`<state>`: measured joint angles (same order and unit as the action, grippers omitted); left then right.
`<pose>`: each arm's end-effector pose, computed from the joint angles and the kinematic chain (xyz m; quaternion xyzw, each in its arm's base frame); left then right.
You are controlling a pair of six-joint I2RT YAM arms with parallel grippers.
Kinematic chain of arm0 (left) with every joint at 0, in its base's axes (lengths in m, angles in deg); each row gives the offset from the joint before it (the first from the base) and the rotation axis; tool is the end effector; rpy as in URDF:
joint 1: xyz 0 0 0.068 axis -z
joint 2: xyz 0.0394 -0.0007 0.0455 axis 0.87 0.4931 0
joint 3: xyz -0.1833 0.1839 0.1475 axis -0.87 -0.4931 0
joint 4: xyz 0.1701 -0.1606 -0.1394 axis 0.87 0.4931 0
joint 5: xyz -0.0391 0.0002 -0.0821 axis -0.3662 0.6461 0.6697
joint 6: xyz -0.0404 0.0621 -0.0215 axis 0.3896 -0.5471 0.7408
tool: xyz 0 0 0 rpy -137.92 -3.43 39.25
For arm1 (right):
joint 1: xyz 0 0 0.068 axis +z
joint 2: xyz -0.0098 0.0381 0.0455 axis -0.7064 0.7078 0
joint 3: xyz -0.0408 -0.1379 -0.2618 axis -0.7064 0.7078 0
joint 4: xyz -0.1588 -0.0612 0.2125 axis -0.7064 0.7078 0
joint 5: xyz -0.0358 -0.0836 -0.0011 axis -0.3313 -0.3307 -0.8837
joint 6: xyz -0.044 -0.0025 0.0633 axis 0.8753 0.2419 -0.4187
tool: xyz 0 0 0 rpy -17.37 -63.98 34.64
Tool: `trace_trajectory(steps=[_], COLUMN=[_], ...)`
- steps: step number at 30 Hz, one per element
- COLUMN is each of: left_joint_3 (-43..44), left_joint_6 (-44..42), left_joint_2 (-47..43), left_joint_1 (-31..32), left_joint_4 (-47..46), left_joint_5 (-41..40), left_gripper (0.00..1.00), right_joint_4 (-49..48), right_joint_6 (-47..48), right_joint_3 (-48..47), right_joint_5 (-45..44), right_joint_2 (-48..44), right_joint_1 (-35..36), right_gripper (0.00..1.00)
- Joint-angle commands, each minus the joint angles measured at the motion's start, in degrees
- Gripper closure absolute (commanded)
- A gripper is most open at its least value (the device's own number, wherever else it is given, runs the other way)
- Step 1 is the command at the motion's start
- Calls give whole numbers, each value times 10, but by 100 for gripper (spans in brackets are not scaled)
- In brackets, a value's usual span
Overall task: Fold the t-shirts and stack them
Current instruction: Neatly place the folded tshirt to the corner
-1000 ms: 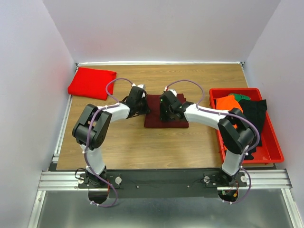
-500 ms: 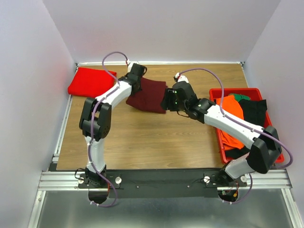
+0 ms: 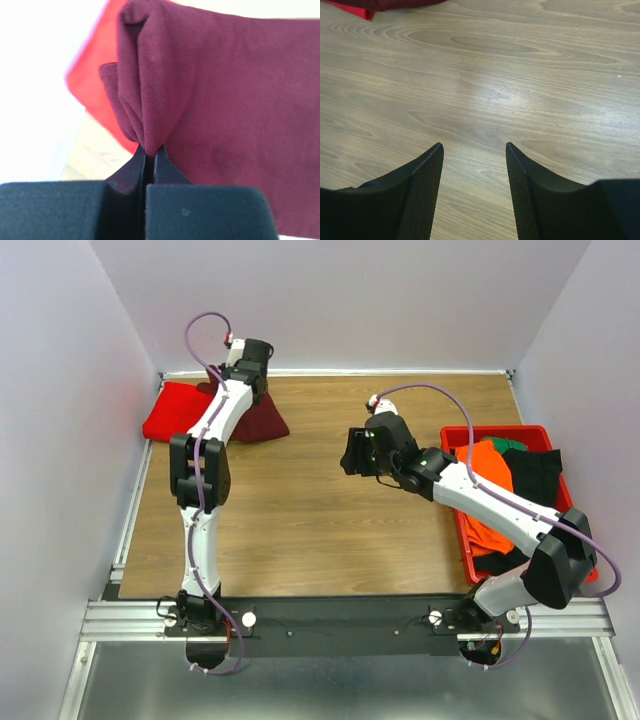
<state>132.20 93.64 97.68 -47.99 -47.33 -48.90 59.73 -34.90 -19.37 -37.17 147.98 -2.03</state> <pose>0.5373 -0.0713 0.2612 -0.1352 0.8681 0.2807 0.3864 0.2741 0.2384 0.3095 -0.0594 0.8872 0.2006 0.4113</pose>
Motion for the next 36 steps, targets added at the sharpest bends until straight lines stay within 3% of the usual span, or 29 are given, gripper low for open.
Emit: trace_trajectory(steps=[1, 9, 17, 36], left_joint_3=[32, -19, -7, -24], left_joint_6=[-68, -152, -210, -236], left_joint_2=[-6, -64, -86, -144], left_joint_1=[-26, -50, -67, -68], left_joint_4=[-6, -111, -146, -147], left_joint_5=[-41, 4, 48, 118], left_gripper=[100, 100, 100, 100], right_joint_4=[14, 14, 14, 13], right_joint_6=[16, 15, 11, 7], right_joint_3=[-7, -17, -15, -20], right_joint_5=[16, 28, 20, 16], right_joint_2=[5, 20, 21, 21], right_joint_1=[0, 0, 0, 0], right_gripper=[40, 41, 41, 42])
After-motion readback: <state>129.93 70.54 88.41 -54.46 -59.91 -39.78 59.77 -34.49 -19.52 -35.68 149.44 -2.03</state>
